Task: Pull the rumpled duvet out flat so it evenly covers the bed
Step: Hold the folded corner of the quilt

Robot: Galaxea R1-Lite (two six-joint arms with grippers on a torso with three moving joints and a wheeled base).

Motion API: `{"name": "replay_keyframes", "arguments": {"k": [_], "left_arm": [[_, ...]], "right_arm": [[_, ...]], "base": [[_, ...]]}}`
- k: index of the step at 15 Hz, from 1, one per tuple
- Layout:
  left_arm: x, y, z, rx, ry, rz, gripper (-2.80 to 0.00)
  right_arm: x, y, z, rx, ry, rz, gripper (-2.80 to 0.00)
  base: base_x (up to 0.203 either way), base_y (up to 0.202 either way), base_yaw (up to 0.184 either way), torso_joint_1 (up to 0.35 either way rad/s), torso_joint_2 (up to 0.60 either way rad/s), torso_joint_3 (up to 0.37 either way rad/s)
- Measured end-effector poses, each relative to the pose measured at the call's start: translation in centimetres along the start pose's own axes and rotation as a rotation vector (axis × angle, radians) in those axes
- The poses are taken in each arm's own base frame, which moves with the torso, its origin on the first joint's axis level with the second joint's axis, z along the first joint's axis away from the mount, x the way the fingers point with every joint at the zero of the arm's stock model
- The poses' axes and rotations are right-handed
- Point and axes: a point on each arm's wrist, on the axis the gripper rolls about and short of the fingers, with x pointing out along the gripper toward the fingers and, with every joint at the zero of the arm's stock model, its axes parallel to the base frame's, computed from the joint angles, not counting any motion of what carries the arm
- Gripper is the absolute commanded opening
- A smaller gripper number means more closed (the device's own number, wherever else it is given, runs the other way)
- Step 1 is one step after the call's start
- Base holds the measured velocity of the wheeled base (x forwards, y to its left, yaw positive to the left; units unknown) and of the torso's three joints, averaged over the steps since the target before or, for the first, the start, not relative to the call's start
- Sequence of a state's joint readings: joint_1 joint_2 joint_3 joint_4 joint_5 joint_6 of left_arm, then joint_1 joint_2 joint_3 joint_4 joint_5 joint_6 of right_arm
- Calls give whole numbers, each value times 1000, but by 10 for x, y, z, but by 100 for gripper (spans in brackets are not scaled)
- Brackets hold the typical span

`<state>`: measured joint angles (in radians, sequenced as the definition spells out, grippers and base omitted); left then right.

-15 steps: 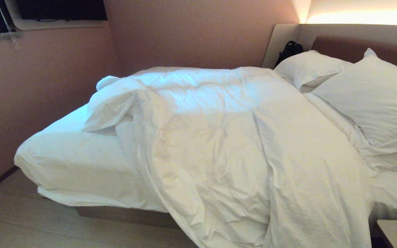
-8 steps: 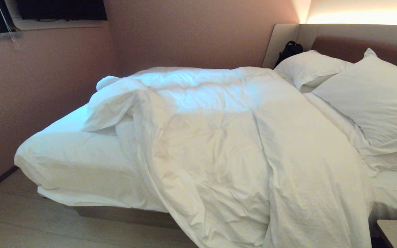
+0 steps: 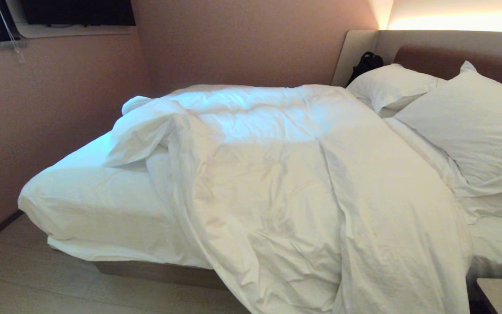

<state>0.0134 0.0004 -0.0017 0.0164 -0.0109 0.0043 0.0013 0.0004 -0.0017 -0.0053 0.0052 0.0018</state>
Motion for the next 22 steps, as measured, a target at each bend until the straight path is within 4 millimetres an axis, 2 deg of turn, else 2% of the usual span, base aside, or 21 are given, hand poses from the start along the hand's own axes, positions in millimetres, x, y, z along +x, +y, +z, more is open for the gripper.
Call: {"name": "replay_keyframes", "arguments": {"k": [22], "left_arm": [[0,0,0,-4,-1,0,-280]], "right_arm": [[0,0,0,0,0,0,-280]], "base": [[0,0,0,0,0,0]]}}
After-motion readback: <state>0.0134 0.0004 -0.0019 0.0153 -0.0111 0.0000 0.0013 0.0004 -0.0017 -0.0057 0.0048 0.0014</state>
